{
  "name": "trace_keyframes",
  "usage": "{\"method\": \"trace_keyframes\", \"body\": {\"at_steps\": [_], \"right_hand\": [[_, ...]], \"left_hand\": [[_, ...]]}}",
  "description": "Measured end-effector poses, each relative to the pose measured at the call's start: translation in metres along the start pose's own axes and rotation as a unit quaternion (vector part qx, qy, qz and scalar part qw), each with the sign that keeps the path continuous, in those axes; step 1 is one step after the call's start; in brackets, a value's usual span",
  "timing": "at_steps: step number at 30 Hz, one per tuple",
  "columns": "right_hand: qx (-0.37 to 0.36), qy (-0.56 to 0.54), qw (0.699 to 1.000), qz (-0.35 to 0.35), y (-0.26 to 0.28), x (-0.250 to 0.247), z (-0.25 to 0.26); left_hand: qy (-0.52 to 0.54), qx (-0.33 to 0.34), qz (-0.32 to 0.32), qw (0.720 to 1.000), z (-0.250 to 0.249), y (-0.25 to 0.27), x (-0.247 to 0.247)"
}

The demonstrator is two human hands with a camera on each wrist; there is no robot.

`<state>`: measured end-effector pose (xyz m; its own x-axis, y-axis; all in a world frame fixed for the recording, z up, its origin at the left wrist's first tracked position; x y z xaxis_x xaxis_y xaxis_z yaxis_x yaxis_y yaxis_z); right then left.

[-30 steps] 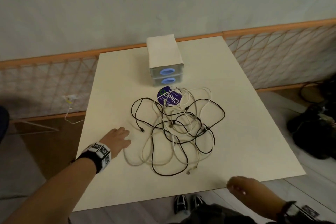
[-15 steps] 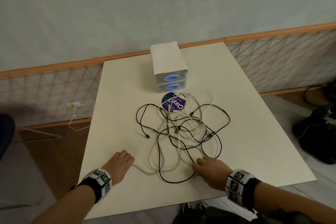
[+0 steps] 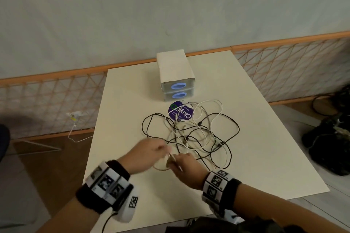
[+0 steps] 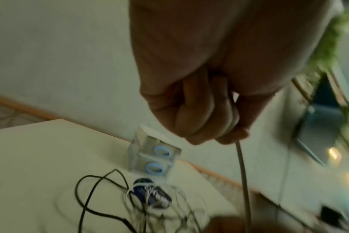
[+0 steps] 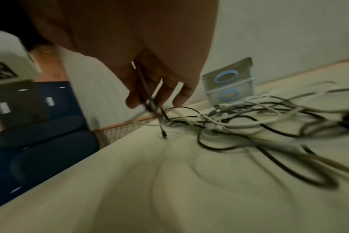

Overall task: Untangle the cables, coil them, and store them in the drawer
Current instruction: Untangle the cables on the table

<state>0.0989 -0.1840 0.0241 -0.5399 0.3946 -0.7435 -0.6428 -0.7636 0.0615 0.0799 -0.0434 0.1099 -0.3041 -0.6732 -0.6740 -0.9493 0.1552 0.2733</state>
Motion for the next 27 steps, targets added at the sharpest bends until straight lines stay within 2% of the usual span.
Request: {"method": "trace_keyframes", "body": {"at_steps": [1,2,4,7,8,9,10,11,13,15,17,18,20,21,22,24,25,26,27], "right_hand": [[0.032,-0.011,0.999,-0.027,-0.002,-0.005,-0.006],[0.052,-0.02,0.996,-0.064,-0.004,-0.012,-0.013],[0.092,0.0,0.991,-0.095,-0.013,-0.03,-0.024],[0.176,0.047,0.982,-0.044,-0.026,-0.055,-0.041],[0.19,0.042,0.981,-0.023,-0.028,-0.062,-0.044],[0.196,0.046,0.98,0.001,-0.03,-0.066,-0.046],[0.191,0.069,0.979,0.031,-0.033,-0.069,-0.046],[0.182,0.099,0.976,0.063,-0.036,-0.07,-0.044],[0.148,0.13,0.977,0.082,-0.045,-0.074,-0.031],[0.13,0.086,0.988,0.009,-0.053,-0.093,-0.012],[0.12,0.01,0.988,-0.102,-0.06,-0.126,0.005],[0.108,-0.034,0.985,-0.13,-0.06,-0.144,0.016],[0.051,-0.183,0.975,-0.117,-0.06,-0.176,0.044],[0.013,-0.264,0.96,-0.096,-0.061,-0.19,0.06],[-0.024,-0.338,0.938,-0.072,-0.063,-0.203,0.075],[-0.082,-0.478,0.874,-0.021,-0.067,-0.23,0.103],[-0.104,-0.531,0.841,0.004,-0.07,-0.24,0.113],[-0.118,-0.553,0.825,0.013,-0.071,-0.247,0.117],[-0.119,-0.54,0.834,0.005,-0.073,-0.249,0.114]], "left_hand": [[0.093,-0.011,-0.034,0.995,-0.002,-0.001,-0.015],[0.192,-0.026,-0.068,0.979,-0.002,0.0,-0.031],[0.356,-0.021,-0.134,0.925,-0.007,0.007,-0.063],[0.515,0.05,-0.215,0.828,-0.028,0.029,-0.123],[0.542,0.083,-0.226,0.806,-0.037,0.036,-0.144],[0.551,0.116,-0.222,0.796,-0.045,0.04,-0.161],[0.546,0.137,-0.207,0.8,-0.052,0.041,-0.171],[0.528,0.141,-0.186,0.816,-0.056,0.037,-0.172],[0.456,0.084,-0.157,0.872,-0.059,0.021,-0.156],[0.38,0.004,-0.085,0.921,-0.057,0.0,-0.12],[0.36,-0.041,-0.009,0.932,-0.05,-0.015,-0.081],[0.364,-0.055,-0.005,0.93,-0.046,-0.02,-0.066],[0.364,-0.063,-0.042,0.928,-0.043,-0.028,-0.047],[0.343,-0.056,-0.06,0.936,-0.044,-0.032,-0.04],[0.305,-0.044,-0.07,0.949,-0.05,-0.034,-0.035],[0.24,0.017,-0.099,0.966,-0.067,-0.036,-0.031],[0.254,0.043,-0.127,0.958,-0.075,-0.037,-0.033],[0.29,0.057,-0.161,0.942,-0.084,-0.037,-0.038],[0.321,0.06,-0.198,0.924,-0.089,-0.037,-0.046]]}}
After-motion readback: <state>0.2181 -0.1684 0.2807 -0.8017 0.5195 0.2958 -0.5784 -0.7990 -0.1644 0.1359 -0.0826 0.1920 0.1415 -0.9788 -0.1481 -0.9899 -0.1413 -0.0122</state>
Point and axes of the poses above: each hand's wrist, its own y-axis away from the middle knuckle, its own x-axis out of the palm, z = x × y, the point moved 3 cm from there along -y, towards the middle knuckle, and after that the axes turned 3 degrees about z, right-handed, at the moved point
